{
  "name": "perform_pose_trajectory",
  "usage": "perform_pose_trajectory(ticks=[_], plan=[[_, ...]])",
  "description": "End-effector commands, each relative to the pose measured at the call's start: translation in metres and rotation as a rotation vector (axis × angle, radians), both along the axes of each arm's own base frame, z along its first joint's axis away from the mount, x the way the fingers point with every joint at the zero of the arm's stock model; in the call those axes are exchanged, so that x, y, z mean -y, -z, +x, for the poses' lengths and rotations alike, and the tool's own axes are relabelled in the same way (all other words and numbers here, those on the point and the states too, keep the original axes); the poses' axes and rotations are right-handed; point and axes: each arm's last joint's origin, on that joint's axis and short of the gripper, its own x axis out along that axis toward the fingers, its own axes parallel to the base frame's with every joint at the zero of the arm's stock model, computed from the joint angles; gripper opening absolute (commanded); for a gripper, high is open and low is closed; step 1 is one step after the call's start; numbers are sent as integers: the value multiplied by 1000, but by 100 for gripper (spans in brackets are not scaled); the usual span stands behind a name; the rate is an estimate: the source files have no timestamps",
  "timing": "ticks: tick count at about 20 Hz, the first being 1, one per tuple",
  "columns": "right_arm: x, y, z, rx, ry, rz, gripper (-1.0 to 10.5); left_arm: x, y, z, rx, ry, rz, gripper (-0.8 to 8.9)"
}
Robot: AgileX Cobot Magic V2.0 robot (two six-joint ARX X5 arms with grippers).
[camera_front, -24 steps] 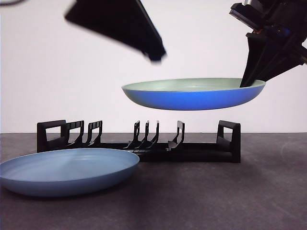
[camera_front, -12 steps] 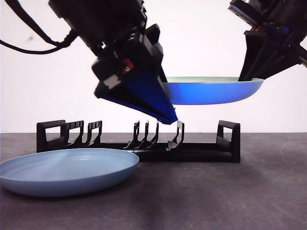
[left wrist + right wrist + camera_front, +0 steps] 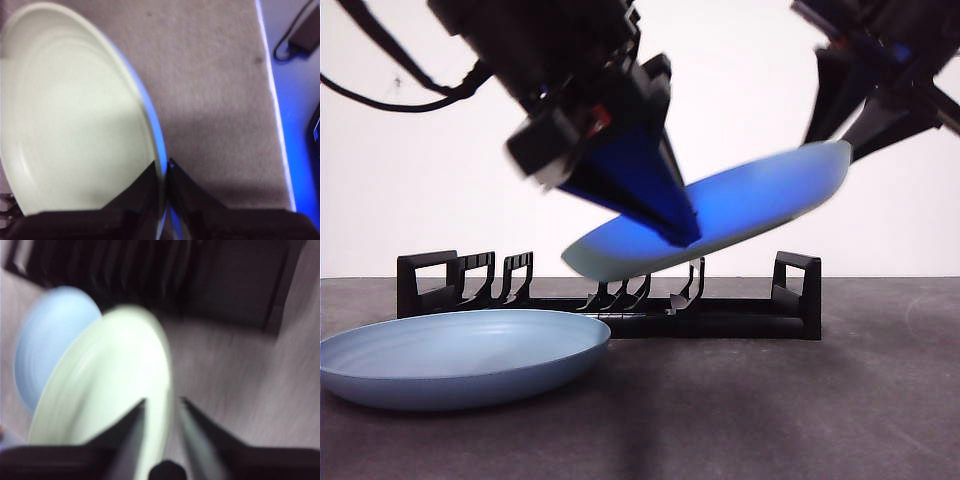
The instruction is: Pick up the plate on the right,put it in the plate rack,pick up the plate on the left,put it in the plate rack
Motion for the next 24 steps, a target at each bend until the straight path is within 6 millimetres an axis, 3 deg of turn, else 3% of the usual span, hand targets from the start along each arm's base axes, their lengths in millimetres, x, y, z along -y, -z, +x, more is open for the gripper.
perform_pose_trajectory(ticks=[1, 5, 8, 15, 24], plan=[[3, -21, -3, 144, 44, -18, 224, 5, -2, -7, -34, -21, -65, -9], [9, -57, -15, 405, 116, 7, 220, 5, -16, -10, -126, -161, -253, -8], [17, -74, -24, 521, 187, 0, 218, -9, -34, 4, -150, -337, -425, -8], [23, -77, -26, 541, 265, -44, 218, -76, -84, 43, -146, -515, -767, -9], [23, -77, -26, 538, 267, -41, 218, -139, -89, 100, -352, -564, -1046, -9]])
